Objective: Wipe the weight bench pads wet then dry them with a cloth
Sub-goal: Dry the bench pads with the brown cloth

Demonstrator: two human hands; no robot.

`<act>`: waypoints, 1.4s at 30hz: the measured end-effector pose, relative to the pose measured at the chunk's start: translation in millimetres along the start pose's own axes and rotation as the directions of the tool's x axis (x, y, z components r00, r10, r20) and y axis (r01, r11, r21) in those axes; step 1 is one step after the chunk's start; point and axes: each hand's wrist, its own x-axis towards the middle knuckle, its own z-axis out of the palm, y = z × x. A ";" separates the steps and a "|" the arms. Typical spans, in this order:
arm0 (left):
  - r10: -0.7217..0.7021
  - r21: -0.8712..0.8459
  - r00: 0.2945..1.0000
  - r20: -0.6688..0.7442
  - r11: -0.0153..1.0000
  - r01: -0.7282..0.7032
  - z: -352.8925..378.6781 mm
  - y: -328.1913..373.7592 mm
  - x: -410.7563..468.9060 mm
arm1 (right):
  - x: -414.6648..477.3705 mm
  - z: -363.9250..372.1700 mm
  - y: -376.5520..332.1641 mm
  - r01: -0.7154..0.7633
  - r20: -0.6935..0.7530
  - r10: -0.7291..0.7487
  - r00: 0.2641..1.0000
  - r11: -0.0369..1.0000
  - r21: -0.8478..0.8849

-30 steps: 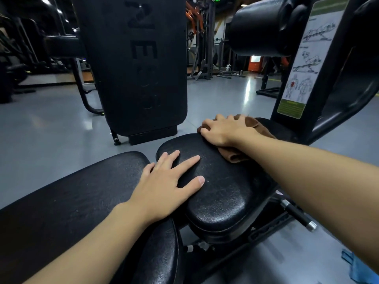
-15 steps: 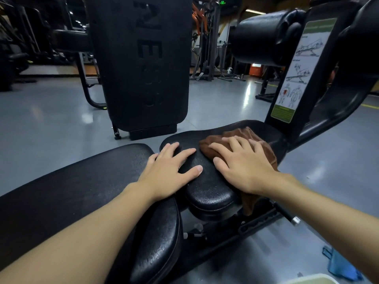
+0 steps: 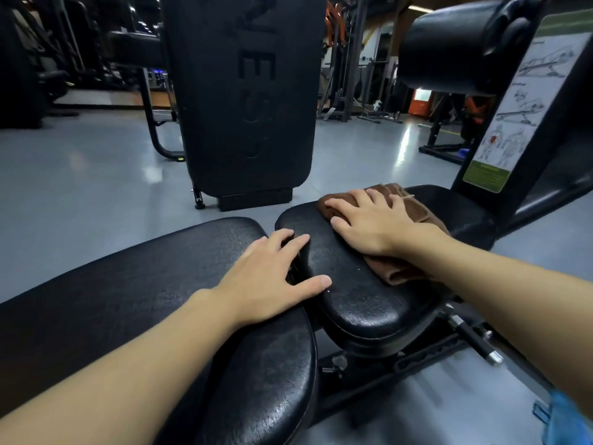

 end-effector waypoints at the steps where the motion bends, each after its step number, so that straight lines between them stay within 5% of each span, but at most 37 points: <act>1: 0.003 0.002 1.000 -0.007 1.000 -0.003 0.0 -0.2 0.6 | 13.2 -0.4 -4.4 -0.007 0.015 0.007 1.000 1.000 -0.008; 9: 0.007 -0.008 1.000 -0.026 1.000 -0.008 -2.3 2.2 -0.6 | 33.3 -1.1 -17.5 -0.003 0.022 0.003 1.000 1.000 -0.010; 17: -0.024 -0.042 1.000 -0.014 0.999 0.023 -7.0 6.3 -5.5 | -73.0 11.9 -16.1 0.117 -0.143 -0.122 0.982 0.992 -0.044; 23: -0.047 0.032 0.996 -0.077 0.998 0.049 -2.7 4.5 -10.7 | -138.0 5.7 -7.1 0.174 -0.110 -0.178 0.978 0.984 -0.047; 42: -0.038 -0.040 0.986 -0.162 0.999 0.031 4.1 -0.5 -5.5 | 59.3 6.0 -65.8 0.067 0.074 -0.066 0.995 0.998 -0.007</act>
